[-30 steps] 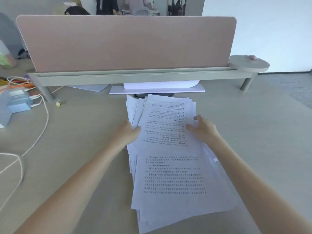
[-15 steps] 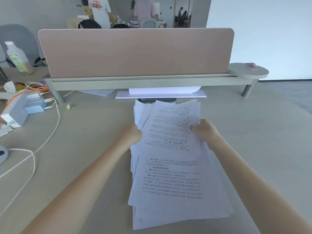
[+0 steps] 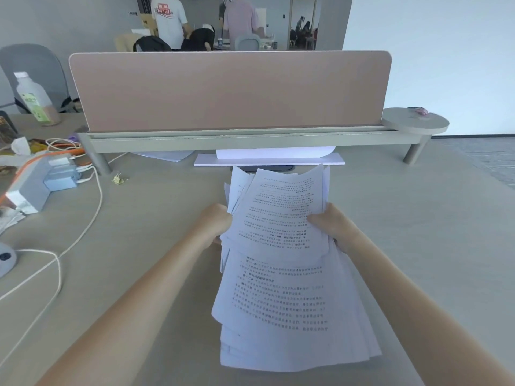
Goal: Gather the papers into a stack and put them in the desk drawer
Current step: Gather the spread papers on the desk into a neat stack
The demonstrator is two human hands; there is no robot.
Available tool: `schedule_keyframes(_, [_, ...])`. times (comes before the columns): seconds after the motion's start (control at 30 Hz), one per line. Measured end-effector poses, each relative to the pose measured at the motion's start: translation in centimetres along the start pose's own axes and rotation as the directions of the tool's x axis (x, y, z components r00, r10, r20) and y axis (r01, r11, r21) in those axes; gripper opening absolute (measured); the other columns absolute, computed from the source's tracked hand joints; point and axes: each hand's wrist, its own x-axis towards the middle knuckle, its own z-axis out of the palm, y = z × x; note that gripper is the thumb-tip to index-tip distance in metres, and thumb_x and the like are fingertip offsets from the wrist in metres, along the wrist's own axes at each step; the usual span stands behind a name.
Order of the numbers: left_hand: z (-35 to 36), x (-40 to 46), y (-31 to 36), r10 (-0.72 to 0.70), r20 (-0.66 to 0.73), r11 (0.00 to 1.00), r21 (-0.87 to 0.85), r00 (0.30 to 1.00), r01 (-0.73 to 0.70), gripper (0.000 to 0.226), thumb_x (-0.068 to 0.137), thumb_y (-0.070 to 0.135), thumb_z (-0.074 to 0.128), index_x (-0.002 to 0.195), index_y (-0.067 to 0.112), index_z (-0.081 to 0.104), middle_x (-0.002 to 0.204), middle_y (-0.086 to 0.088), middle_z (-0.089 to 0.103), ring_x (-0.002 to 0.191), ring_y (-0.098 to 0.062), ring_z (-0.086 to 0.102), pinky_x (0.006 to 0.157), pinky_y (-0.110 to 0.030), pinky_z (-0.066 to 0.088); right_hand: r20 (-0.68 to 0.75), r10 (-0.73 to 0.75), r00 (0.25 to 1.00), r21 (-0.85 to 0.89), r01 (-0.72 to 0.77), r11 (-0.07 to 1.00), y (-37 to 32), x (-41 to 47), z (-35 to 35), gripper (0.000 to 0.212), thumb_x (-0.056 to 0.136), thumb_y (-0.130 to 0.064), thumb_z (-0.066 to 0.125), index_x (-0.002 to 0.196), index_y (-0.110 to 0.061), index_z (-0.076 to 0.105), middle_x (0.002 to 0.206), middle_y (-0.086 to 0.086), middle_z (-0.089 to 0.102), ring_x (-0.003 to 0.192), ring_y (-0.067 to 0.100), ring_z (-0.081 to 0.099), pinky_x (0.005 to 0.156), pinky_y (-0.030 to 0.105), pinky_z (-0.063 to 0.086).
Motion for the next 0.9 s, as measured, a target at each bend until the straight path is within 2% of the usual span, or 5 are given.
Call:
schedule_keyframes(0.13, [-0.1,0.5,-0.1,0.018,0.003,1.000,0.008,1.000,-0.018,0.027,0.093,0.006,0.033,0.097,0.002,0.059,0.086,-0.010,0.059,0.070,-0.028,0.058,0.049,-0.026,0.050,0.007,0.036,0.999,0.119,-0.037,0.992,-2.2,-2.6,0.4,0.053,0.086,-0.004,0.066,0.131,-0.010,0.038,0.120,0.013,0.058,0.109,0.036,0.063,0.089,0.052,0.058])
schedule_keyframes(0.3, [-0.1,0.4,-0.6,0.051,-0.057,0.998,-0.036,0.997,-0.053,0.029,0.100,0.032,0.042,0.077,0.015,0.041,0.071,0.001,0.038,0.061,-0.017,0.037,0.054,-0.029,0.025,0.079,-0.087,0.993,0.319,0.058,0.946,-1.5,-2.5,0.4,0.052,0.088,0.011,0.064,0.134,-0.005,0.044,0.131,0.016,0.064,0.112,0.035,0.067,0.085,0.050,0.060])
schedule_keyframes(0.47, [-1.1,-0.1,-1.6,0.123,0.027,0.934,-0.340,0.992,-0.106,0.061,0.073,0.051,0.074,0.125,0.022,0.062,0.121,0.008,0.068,0.111,-0.017,0.065,0.096,-0.036,0.051,0.135,-0.213,0.968,0.492,0.121,0.862,-1.9,-3.5,-0.1,0.050,0.091,0.010,0.064,0.137,-0.008,0.053,0.127,0.014,0.072,0.113,0.034,0.072,0.089,0.049,0.061])
schedule_keyframes(0.63, [-2.4,-0.9,-1.9,0.160,0.201,0.810,-0.586,0.966,-0.012,0.039,0.085,0.015,0.076,0.123,0.010,0.068,0.117,-0.009,0.075,0.108,-0.027,0.071,0.085,-0.039,0.059,0.129,-0.264,0.956,0.538,0.156,0.828,-3.0,-4.7,-0.5,0.044,0.090,0.010,0.064,0.130,-0.010,0.060,0.119,0.011,0.077,0.104,0.031,0.076,0.082,0.043,0.064])
schedule_keyframes(0.9, [-5.3,-3.7,1.4,0.251,0.035,0.744,-0.647,0.967,-0.169,0.043,0.081,-0.004,0.075,0.121,0.007,0.068,0.114,-0.010,0.076,0.105,-0.029,0.072,0.082,-0.038,0.058,0.026,-0.302,0.953,0.535,0.242,0.810,-5.8,-6.5,-1.5,0.042,0.089,0.006,0.069,0.128,-0.008,0.063,0.120,0.012,0.076,0.105,0.031,0.076,0.090,0.048,0.060])
